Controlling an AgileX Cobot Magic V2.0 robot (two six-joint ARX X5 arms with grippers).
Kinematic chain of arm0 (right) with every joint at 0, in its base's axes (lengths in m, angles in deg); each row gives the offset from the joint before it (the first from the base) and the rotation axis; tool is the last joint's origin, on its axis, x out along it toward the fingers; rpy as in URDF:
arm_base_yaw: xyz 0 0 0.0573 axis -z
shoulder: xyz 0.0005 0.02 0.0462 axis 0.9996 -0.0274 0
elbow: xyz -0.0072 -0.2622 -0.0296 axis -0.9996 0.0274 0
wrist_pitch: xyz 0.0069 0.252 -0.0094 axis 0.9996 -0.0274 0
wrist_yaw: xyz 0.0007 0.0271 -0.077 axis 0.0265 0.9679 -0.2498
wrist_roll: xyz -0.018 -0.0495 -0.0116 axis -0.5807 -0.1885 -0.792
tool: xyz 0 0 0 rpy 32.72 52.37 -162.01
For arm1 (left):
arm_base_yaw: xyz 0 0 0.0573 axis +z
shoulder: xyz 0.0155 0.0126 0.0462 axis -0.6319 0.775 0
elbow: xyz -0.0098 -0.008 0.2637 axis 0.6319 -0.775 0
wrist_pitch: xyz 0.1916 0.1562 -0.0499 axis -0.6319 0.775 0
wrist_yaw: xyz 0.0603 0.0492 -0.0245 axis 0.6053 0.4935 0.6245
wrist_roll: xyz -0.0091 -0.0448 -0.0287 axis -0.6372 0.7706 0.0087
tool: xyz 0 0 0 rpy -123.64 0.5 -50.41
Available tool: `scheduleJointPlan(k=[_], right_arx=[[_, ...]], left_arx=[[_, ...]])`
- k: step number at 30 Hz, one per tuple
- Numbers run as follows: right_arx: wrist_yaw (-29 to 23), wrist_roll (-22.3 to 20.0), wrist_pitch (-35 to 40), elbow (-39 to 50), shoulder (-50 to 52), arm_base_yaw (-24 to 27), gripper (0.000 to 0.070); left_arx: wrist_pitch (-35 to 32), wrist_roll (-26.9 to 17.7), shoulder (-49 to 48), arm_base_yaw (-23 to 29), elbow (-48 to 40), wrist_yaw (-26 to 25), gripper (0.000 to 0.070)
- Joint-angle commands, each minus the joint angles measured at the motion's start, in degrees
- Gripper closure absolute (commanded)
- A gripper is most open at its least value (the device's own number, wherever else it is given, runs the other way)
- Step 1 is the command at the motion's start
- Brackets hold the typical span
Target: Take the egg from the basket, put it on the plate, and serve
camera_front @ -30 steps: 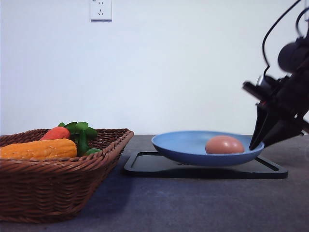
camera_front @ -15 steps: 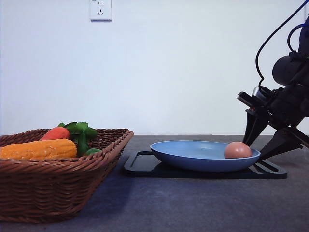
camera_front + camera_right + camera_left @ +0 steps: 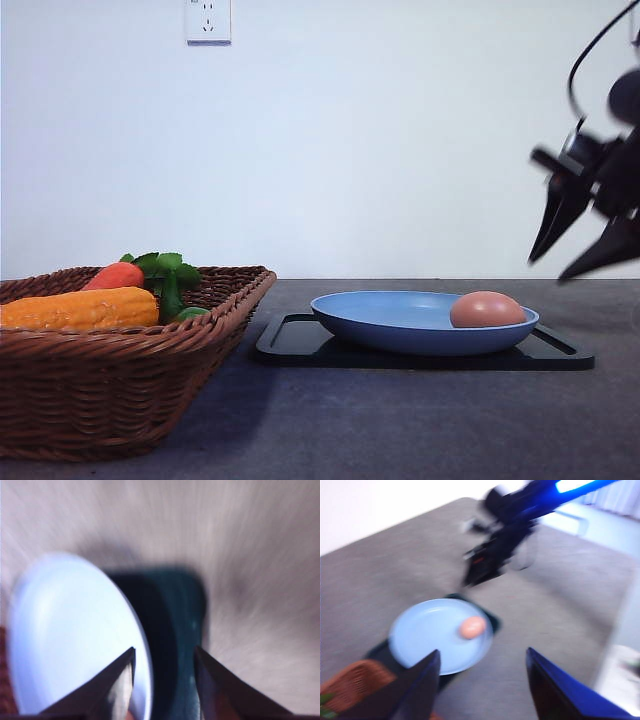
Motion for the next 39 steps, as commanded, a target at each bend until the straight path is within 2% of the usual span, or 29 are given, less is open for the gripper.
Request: scheduleJointPlan(k=[1,4,6,7,10,12,17,19,22,26,30,39], right_arx=[[0.1,-1.3,0.4,-1.3,1.7,0.8,0.0528],[0.0,-1.8,-0.7,-1.3,6.6,2.0,0.0633],[-0.1,-2.0,-1.9,-1.3,9.7,2.1,0.0693],[-0.2,-2.0,-2.9,-1.3,11.6,2.1,0.07],[-2.3,-3.4,-6.4,-1.2,16.8,1.5,0.07],[-5.8,-5.1,-9.9,-1.2,20.1,-0.1,0.07],[-19.3,-8.0,-17.6,-0.7,27.5,-7.7,0.07],[-24.8,-8.2,-17.9,-0.1,30.2,-11.0,0.07],[-29.9,-8.2,-17.0,1.8,33.8,-15.9,0.07],[-34.2,-8.2,-11.1,7.4,38.9,-21.8,0.07],[-37.9,-8.2,-0.3,17.2,45.1,-26.6,0.07],[-40.8,-8.1,25.3,42.3,58.1,-31.2,0.07]], left_arx=[[-0.6,-0.4,1.6,-0.5,0.8,4.3,0.0454],[-0.6,-2.9,4.4,0.5,0.8,10.2,0.0568],[-0.6,-5.5,6.5,1.9,0.8,11.9,0.0657],[-0.6,-6.8,7.8,3.0,0.8,12.2,0.07],[-0.6,-8.7,11.5,6.5,0.8,12.2,0.07],[-0.3,-9.1,13.7,9.5,0.8,12.2,0.07],[1.5,-8.6,18.3,18.9,0.7,12.1,0.07],[2.4,-7.3,19.2,23.0,0.7,11.4,0.07],[2.7,-5.1,19.2,29.1,0.5,7.1,0.07],[2.3,-3.2,18.0,34.8,0.1,1.9,0.07],[0.1,-3.1,14.2,36.2,-2.6,1.2,0.07],[-12.9,2.0,-4.8,35.2,-22.9,1.0,0.07]])
